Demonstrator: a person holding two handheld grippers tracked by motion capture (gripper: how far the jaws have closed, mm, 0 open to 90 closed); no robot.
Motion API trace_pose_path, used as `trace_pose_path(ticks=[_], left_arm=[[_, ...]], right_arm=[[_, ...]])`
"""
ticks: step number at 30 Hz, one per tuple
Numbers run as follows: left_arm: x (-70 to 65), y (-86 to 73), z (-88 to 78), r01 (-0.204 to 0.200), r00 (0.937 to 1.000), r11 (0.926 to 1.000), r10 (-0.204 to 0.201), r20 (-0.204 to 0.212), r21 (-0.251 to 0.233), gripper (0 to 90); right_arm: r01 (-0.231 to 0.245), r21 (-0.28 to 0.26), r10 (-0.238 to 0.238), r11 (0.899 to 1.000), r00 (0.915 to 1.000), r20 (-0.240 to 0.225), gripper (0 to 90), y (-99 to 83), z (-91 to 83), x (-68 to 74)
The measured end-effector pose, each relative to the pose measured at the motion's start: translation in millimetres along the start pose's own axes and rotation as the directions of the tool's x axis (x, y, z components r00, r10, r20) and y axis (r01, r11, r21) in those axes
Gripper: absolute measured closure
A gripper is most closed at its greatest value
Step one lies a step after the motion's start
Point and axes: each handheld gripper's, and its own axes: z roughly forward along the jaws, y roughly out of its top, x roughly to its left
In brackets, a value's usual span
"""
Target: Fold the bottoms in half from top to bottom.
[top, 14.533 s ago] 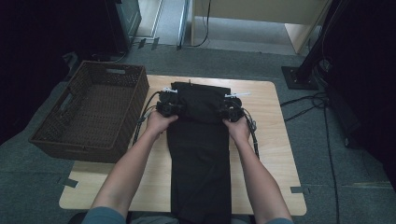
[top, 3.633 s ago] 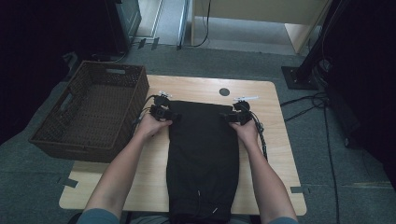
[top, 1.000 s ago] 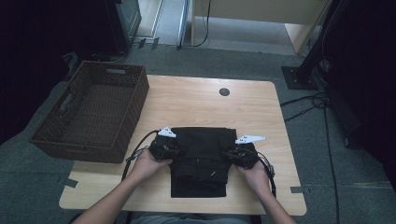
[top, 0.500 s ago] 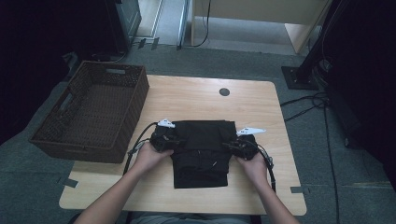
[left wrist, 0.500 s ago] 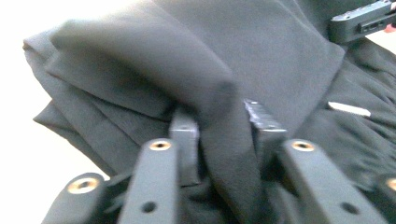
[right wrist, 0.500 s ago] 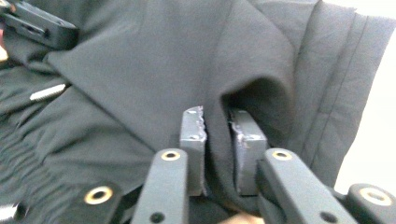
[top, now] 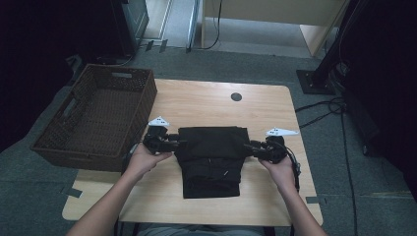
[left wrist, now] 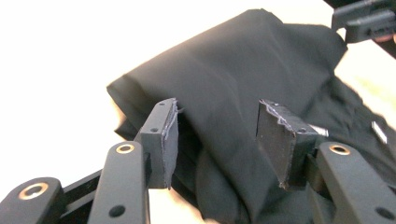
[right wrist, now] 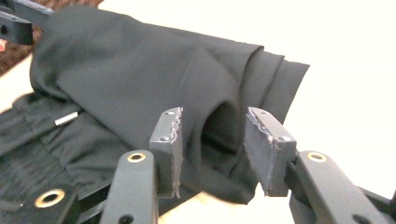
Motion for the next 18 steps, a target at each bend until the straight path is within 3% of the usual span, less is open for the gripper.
trace_pose_path(ticks=[4,10,18], left_arm=[[8.4,14.0,5.8,0.005,1.0000,0.9998,-0.005,-0.005,0.018,48.8],[25.4,34.2,22.3,0.002,1.0000,0.9998,-0.002,0.006,0.019,47.8],[33.7,34.6,48.6,0.009,0.9996,0.9954,-0.011,0.024,0.095,47.1]], right_arm=[[0.002,-0.012,-0.002,1.000,1.0000,-0.008,55.1,12.0,1.8,-4.0],[0.006,0.009,-0.005,1.000,0.9993,-0.037,53.9,30.5,22.8,-10.7],[0.002,0.059,0.002,0.998,0.9980,-0.064,53.1,38.1,53.9,-10.4]])
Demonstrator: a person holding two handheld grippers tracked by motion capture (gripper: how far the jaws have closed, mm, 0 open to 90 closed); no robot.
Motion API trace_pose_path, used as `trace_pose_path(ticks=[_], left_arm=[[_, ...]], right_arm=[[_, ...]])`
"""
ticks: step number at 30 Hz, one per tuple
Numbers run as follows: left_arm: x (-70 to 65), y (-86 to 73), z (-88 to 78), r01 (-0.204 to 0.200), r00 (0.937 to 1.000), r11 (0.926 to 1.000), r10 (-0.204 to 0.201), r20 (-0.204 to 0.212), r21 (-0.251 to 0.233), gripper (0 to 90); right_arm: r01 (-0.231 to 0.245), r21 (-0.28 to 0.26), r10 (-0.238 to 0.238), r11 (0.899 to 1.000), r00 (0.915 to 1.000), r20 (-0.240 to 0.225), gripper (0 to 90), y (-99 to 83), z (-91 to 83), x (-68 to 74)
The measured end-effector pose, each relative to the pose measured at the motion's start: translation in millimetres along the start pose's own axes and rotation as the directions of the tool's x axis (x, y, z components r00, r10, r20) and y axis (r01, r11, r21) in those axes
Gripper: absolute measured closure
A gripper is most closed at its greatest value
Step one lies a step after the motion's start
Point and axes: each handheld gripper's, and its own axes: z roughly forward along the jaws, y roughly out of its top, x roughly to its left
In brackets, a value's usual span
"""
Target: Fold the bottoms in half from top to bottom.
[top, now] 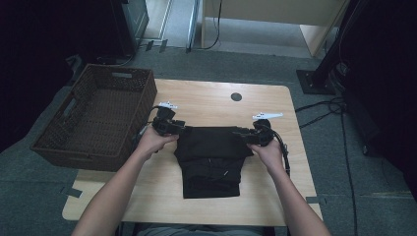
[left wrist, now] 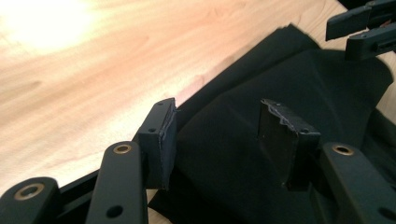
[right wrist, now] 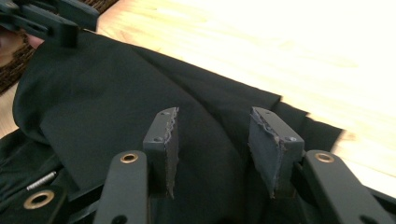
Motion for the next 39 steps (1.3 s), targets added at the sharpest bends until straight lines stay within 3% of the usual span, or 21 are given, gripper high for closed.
trace_pose_path(ticks=[3,7,11,14,17,23,30,33,36,39], left_arm=[[-0.1,-3.7,6.9,-0.006,1.0000,0.9995,0.006,-0.003,0.031,46.8],[-1.3,-10.7,10.0,-0.016,0.9999,0.9992,0.016,0.000,0.036,51.6],[1.3,-16.2,8.5,-0.006,0.9991,0.9996,0.005,0.043,0.026,62.3],[-3.7,-18.2,8.4,-0.053,0.9963,0.9971,0.049,0.071,0.055,70.1],[-8.5,-18.7,9.8,-0.091,0.9941,0.9930,0.087,0.066,0.074,76.1],[-14.9,-13.5,-2.3,-0.095,0.9946,0.9949,0.093,0.046,0.033,84.2],[-46.4,-16.8,-36.7,-0.124,0.9914,0.9920,0.125,0.038,-0.022,84.0],[-64.0,-31.4,-50.6,-0.120,0.9913,0.9917,0.122,0.049,-0.045,83.6],[-77.8,-51.3,-53.6,-0.132,0.9883,0.9905,0.134,0.072,-0.039,83.3],[-85.8,-71.3,-46.7,-0.143,0.9857,0.9898,0.142,0.091,0.000,83.2]], right_arm=[[-0.004,0.015,0.004,1.000,0.9999,-0.014,53.6,-1.1,8.5,1.7],[0.009,0.039,-0.009,0.999,0.9998,-0.016,57.5,-5.0,16.1,6.4],[0.006,0.049,-0.005,0.999,0.9997,-0.023,65.3,-8.4,18.1,6.8],[0.007,0.062,-0.005,0.998,0.9990,-0.044,74.5,-10.7,16.2,9.0],[0.043,0.086,-0.039,0.995,0.9981,-0.047,81.3,-14.4,15.9,12.9],[0.062,0.054,-0.060,0.997,0.9972,-0.044,82.7,-8.5,5.7,19.1],[0.117,-0.008,-0.118,0.993,0.9910,-0.064,82.9,-7.2,-28.9,45.2],[0.144,-0.027,-0.145,0.989,0.9862,-0.079,83.5,-17.2,-41.9,57.9],[0.150,-0.018,-0.151,0.989,0.9835,-0.100,83.8,-34.9,-48.4,67.8],[0.135,0.035,-0.130,0.990,0.9853,-0.111,83.9,-55.5,-47.7,73.2]])
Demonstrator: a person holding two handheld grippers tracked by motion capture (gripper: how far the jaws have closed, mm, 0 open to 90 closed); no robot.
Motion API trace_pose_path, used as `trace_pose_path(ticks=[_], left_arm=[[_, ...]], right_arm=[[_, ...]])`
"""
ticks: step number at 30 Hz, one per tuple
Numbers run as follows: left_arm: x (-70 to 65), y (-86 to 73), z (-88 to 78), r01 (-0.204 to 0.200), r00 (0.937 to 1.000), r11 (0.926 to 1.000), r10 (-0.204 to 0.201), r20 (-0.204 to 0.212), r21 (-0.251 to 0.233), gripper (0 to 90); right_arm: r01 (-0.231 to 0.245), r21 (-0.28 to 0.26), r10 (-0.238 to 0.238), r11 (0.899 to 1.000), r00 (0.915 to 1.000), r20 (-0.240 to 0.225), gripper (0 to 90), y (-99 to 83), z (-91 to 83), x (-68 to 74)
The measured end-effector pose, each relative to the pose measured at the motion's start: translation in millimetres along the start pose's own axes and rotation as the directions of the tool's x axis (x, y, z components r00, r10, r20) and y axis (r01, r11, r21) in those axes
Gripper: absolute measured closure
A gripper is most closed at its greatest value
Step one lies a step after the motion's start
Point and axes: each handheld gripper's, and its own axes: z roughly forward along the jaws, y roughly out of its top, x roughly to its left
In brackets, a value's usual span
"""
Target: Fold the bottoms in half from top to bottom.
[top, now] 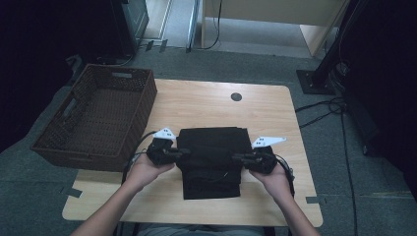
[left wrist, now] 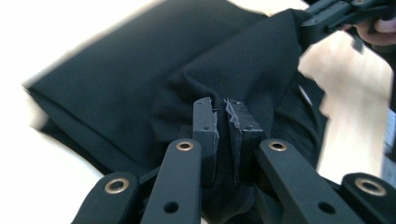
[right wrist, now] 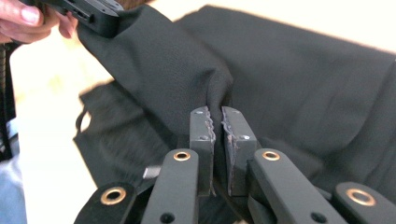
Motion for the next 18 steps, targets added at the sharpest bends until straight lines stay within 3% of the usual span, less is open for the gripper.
trace_pose_path(ticks=[4,7,18], left_arm=[[0.7,-16.3,12.4,0.024,0.9996,0.9995,-0.024,0.016,0.022,83.1],[1.6,-19.3,19.5,0.017,0.9998,0.9995,-0.017,-0.003,0.025,83.5],[14.3,-14.4,43.8,0.001,0.9968,0.9994,0.002,-0.080,0.033,84.0]], right_arm=[[-0.016,0.057,0.016,0.998,0.9999,-0.004,84.3,-20.3,10.3,2.7],[-0.023,0.061,0.022,0.998,0.9997,0.003,84.7,-26.5,17.1,2.5],[-0.013,0.060,0.008,0.998,0.9966,0.082,86.1,-21.8,40.1,-6.1]])
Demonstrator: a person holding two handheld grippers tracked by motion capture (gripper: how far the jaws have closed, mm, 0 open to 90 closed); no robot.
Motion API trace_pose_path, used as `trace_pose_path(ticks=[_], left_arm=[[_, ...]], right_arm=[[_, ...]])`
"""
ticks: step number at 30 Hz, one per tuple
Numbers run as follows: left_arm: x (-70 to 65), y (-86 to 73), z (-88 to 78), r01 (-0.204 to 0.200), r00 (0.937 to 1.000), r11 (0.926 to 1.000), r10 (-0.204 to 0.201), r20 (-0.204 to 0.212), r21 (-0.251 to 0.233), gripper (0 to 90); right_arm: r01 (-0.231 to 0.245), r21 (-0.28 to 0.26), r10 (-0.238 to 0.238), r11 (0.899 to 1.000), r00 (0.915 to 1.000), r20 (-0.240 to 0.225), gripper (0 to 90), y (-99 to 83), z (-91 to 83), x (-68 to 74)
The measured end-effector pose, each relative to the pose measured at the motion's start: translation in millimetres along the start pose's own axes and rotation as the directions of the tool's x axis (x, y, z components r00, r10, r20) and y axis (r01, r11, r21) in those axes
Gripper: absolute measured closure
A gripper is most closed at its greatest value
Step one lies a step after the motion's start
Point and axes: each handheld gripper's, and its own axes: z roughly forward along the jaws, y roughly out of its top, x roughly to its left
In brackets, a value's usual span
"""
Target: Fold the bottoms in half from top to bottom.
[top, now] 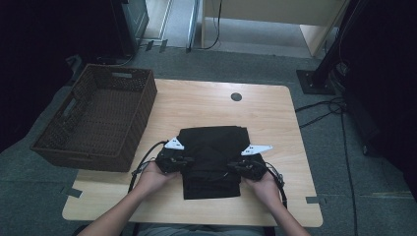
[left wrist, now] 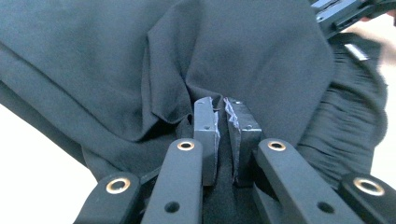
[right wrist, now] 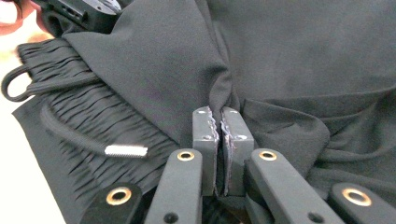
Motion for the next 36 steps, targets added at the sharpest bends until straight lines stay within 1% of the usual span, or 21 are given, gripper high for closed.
trace_pose_path(ticks=[2,4,6,7,8,10,12,13,14,16,18,20,21,22,23,25,26,28,31,33,36], left_arm=[[4.8,3.0,4.4,0.009,0.9999,0.9999,-0.009,-0.013,-0.009,84.1],[11.9,7.0,8.9,0.022,0.9996,0.9996,-0.022,-0.019,-0.017,84.2],[18.2,12.4,11.8,0.019,0.9994,0.9997,-0.019,-0.030,-0.015,84.3],[21.1,15.5,13.7,0.012,0.9991,0.9998,-0.013,-0.040,-0.016,84.3],[24.7,18.8,15.5,0.009,0.9988,0.9998,-0.009,-0.048,-0.016,84.4],[31.2,25.2,18.9,0.012,0.9978,0.9997,-0.014,-0.065,-0.020,84.4],[42.2,35.5,23.0,0.006,0.9959,0.9999,-0.007,-0.090,-0.015,84.3],[47.7,40.7,25.0,0.007,0.9949,0.9999,-0.008,-0.100,-0.012,84.3],[53.2,46.3,27.0,0.012,0.9934,0.9999,-0.013,-0.114,-0.011,84.3],[63.6,56.3,30.3,0.027,0.9902,0.9996,-0.028,-0.136,-0.009,84.2],[69.7,62.6,31.0,0.040,0.9876,0.9991,-0.042,-0.151,-0.015,84.2],[72.8,65.2,28.4,0.067,0.9862,0.9967,-0.073,-0.149,-0.047,84.7],[72.9,65.2,24.9,0.077,0.9867,0.9957,-0.083,-0.139,-0.053,84.9],[71.8,64.5,22.0,0.074,0.9870,0.9955,-0.082,-0.138,-0.059,85.0],[70.4,63.9,18.3,0.068,0.9874,0.9961,-0.075,-0.139,-0.057,85.0],[66.0,62.0,9.7,0.055,0.9877,0.9958,-0.065,-0.142,-0.073,85.0],[64.2,61.4,6.0,0.048,0.9884,0.9960,-0.058,-0.141,-0.076,84.9],[58.1,59.6,-5.1,0.032,0.9894,0.9939,-0.047,-0.138,-0.106,84.7],[47.1,55.2,-23.3,0.038,0.9922,0.9894,-0.054,-0.112,-0.140,83.6],[39.3,49.7,-31.6,0.038,0.9942,0.9891,-0.052,-0.094,-0.142,82.0],[27.9,39.6,-38.9,0.032,0.9966,0.9910,-0.042,-0.071,-0.130,80.6]], right_arm=[[0.002,-0.007,-0.002,1.000,0.9999,0.011,86.1,2.9,2.7,-2.7],[-0.005,-0.034,0.005,0.999,0.9998,0.021,86.3,5.4,6.9,-7.7],[-0.015,-0.061,0.016,0.998,0.9996,0.023,86.3,6.9,10.2,-13.0],[-0.027,-0.064,0.028,0.998,0.9994,0.020,86.3,9.3,11.7,-15.8],[-0.027,-0.054,0.029,0.998,0.9993,0.024,86.3,13.1,13.1,-18.1],[-0.013,-0.054,0.016,0.998,0.9984,0.055,86.3,20.3,17.5,-21.8],[-0.020,-0.057,0.024,0.998,0.9977,0.063,86.3,27.5,22.1,-27.8],[-0.036,-0.056,0.040,0.998,0.9971,0.065,86.3,33.5,25.6,-32.9],[-0.039,-0.054,0.042,0.998,0.9968,0.068,86.3,39.0,28.8,-37.2],[-0.044,-0.047,0.048,0.998,0.9945,0.093,86.2,50.8,35.2,-44.5],[-0.060,-0.041,0.064,0.997,0.9922,0.107,86.1,60.2,40.2,-49.6],[-0.084,-0.039,0.088,0.996,0.9906,0.105,86.1,67.0,42.6,-54.4],[-0.096,-0.044,0.100,0.994,0.9898,0.102,86.1,69.1,41.8,-55.9],[-0.102,-0.053,0.107,0.993,0.9898,0.094,86.1,70.6,38.9,-55.6],[-0.095,-0.061,0.100,0.994,0.9911,0.088,86.0,70.9,35.3,-54.1],[-0.073,-0.082,0.080,0.994,0.9931,0.085,85.8,70.1,26.8,-50.1],[-0.073,-0.092,0.080,0.993,0.9939,0.076,85.5,69.8,22.1,-47.7],[-0.045,-0.100,0.052,0.994,0.9961,0.071,85.3,69.3,13.8,-42.3],[-0.016,-0.123,0.024,0.992,0.9980,0.058,84.4,67.4,3.4,-34.4],[0.006,-0.128,0.001,0.992,0.9985,0.055,83.2,65.2,-2.7,-29.8],[0.012,-0.124,-0.008,0.992,0.9994,0.033,78.8,57.5,-9.2,-23.7]])
